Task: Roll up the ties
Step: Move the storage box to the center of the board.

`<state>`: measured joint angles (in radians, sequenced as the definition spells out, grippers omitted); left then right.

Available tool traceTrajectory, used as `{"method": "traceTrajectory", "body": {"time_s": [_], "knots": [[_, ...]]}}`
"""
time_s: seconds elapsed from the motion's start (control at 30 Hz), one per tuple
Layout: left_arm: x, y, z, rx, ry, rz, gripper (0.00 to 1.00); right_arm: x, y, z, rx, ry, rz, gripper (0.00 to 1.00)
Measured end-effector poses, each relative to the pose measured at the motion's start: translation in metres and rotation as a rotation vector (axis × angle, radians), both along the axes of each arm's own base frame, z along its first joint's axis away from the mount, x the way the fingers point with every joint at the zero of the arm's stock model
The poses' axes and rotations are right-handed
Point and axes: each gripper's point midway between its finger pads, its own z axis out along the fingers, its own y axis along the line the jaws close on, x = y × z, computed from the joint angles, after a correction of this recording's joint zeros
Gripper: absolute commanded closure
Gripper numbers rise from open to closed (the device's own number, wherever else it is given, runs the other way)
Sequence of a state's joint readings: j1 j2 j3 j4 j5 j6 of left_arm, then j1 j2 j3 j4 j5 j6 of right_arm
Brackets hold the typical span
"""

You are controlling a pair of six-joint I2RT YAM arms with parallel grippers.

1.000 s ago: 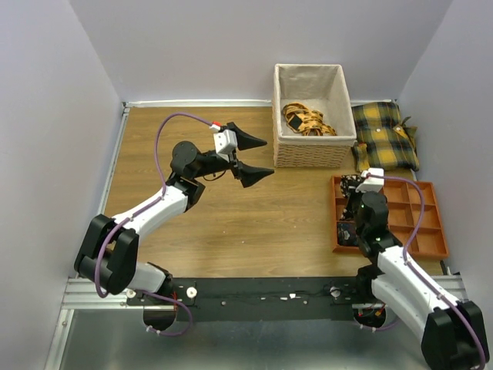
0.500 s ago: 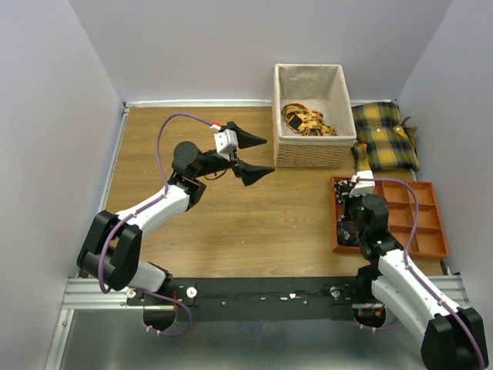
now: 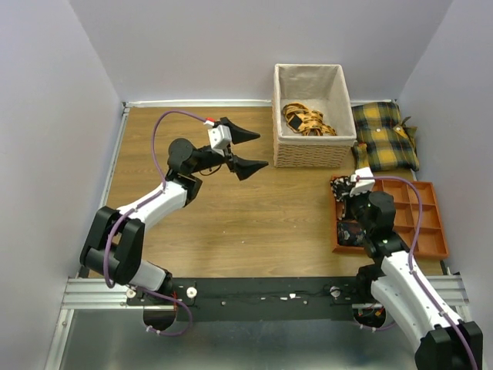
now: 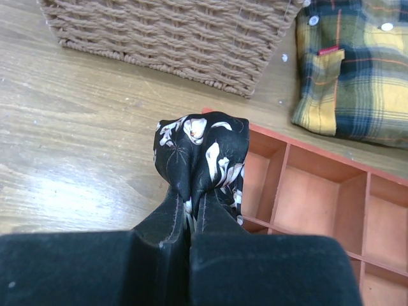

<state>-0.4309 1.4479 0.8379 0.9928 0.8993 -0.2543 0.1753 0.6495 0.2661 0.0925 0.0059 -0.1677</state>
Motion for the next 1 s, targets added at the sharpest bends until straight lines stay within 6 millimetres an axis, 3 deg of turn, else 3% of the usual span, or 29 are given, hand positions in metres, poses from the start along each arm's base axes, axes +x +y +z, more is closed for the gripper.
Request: {"method": "traceTrajectory", "body": {"time_s": [0.03, 0.13, 0.17, 0.23, 0.37, 0.53, 0.63, 0.77, 1.0], "knots": [[0.002, -0.001, -0.001, 0.009, -0.006, 0.002, 0.16, 0.000, 0.002, -0.002, -0.003, 0.007, 0.013, 0.99], [0.009, -0.005, -0.006, 0.043, -0.011, 0.007, 0.35, 0.000, 0.003, -0.011, -0.019, 0.043, 0.029, 0.99], [0.011, -0.009, -0.011, 0.070, -0.039, 0.009, 0.37, 0.000, 0.003, -0.015, -0.023, 0.057, 0.029, 0.99], [0.013, -0.021, -0.023, 0.142, -0.075, -0.004, 0.37, 0.000, 0.002, -0.017, -0.025, 0.064, 0.023, 0.99], [0.026, -0.062, -0.043, 0.260, -0.073, -0.074, 0.26, 0.000, -0.011, -0.003, -0.007, 0.013, -0.062, 0.99], [0.051, -0.104, -0.062, 0.378, -0.123, -0.134, 0.27, -0.005, -0.028, 0.021, 0.064, -0.098, -0.188, 0.99], [0.058, -0.145, -0.073, 0.438, -0.210, -0.204, 0.26, -0.008, -0.041, 0.027, 0.079, -0.128, -0.265, 0.99], [0.042, -0.190, -0.103, 0.523, -0.377, -0.312, 0.24, -0.009, -0.059, 0.033, 0.064, -0.149, -0.366, 0.99], [-0.005, -0.233, -0.174, 0.642, -0.540, -0.470, 0.23, -0.009, -0.076, 0.050, 0.060, -0.185, -0.453, 0.99]]}}
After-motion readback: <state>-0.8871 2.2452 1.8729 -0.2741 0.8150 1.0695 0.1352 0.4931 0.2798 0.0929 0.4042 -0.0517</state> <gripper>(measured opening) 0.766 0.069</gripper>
